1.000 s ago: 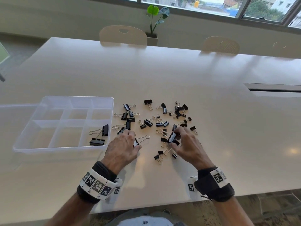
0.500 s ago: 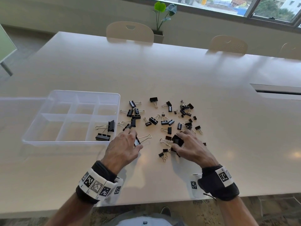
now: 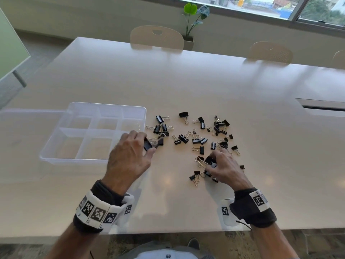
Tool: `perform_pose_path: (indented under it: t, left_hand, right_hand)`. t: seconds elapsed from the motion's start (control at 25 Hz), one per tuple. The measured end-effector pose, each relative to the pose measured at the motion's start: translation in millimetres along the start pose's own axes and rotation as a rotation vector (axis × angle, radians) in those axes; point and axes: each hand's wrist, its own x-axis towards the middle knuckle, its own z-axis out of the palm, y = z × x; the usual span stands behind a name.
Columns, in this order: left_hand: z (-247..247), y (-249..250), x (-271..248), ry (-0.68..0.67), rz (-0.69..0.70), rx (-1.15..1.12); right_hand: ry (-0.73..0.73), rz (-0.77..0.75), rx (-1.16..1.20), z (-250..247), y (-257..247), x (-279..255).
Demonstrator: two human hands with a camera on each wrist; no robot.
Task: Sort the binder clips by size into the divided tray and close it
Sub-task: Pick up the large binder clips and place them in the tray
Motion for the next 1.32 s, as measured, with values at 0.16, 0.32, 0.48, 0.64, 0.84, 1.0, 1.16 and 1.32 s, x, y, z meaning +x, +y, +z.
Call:
perform_pose_path:
  t: [0.16,0.32,0.48,0.64,0.84,1.0,1.16,1.32]
  left_hand:
    - [-10.8,-37.5,5.6,-0.038,-0.138,0.078]
    - [2.6,-48.3,8.4,-0.097,-0.154,0.119]
    - [11.2,-25.8,4.9,-0.01,-0.072,0.106]
    - [20.5,20.0,8.8,0.04,0.178,-0.008]
    - [59.7,84.7,27.9,-0.118,0.426,-0.052]
    - [93.9,120.6,41.1,-0.237,0.538,-0.015]
    - [113.2,142.1,44.3,-0.276,0.596,0.022]
    - [120.1,155.9,44.4,-0.31,0.604,0.04]
  right_hand:
    - [0.019,-0.016,-0.041,-0.2,-2.6,0.5]
    - [0.033,-0.013,-0.034,0.3,-3.7,2.3]
    - [0.079,-0.022,0.054,0.1,3.0,0.2]
    - [0.136,0.038,0.16,2.2,12.4,-5.9]
    - [0.183,0.074,0.262,-4.3,29.1,-14.4]
    - [0.285,0.071,0.349,-16.2,44.7,-24.7]
    - [0.371,0.085,0.377,-24.5,62.3,-36.0]
    - [0.394,0.116,0.485,-32.4,75.8,-44.5]
